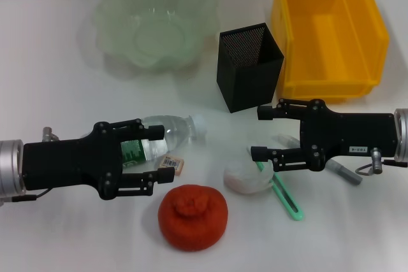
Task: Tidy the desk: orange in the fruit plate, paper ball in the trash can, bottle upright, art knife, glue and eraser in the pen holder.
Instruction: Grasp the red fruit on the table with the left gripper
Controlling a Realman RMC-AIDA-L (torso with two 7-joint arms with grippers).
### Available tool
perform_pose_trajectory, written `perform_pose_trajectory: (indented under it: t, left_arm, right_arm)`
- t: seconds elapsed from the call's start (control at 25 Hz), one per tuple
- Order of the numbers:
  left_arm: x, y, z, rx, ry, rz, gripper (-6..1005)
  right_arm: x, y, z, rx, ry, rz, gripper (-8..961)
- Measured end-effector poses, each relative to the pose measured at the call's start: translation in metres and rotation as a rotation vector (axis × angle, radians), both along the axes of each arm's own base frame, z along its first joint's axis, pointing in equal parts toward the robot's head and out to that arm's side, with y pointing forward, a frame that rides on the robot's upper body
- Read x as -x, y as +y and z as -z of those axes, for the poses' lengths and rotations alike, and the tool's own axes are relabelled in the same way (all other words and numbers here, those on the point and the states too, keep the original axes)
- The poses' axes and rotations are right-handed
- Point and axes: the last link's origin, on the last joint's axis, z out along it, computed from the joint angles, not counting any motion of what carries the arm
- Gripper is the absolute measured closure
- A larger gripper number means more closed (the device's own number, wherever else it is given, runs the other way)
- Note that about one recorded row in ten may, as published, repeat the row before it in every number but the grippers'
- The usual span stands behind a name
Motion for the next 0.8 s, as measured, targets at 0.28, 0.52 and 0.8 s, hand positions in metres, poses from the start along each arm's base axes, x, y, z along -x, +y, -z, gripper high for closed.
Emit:
perform_pose_trajectory:
  t: [0.28,0.52,0.8]
  left_arm:
    - [0.001,-0.0003,-0.0005,0.002,0.002,-0.006,232]
    - [0.002,0.0,-0.0016,0.0,0.006,-0.007,236]
    - [0.0028,0.0007,-0.0049,0.001,0.009,-0.002,241]
  right_arm:
    - [-0.0002,0.0003,-0.0002,-0.001,-0.002,0.0,139]
    - [-0.0006,0.0006,-0.001,-0.002,-0.003,0.0,139]
    - [-0.0007,0.0007,-0.0012,-0.002,-0.003,0.001,138]
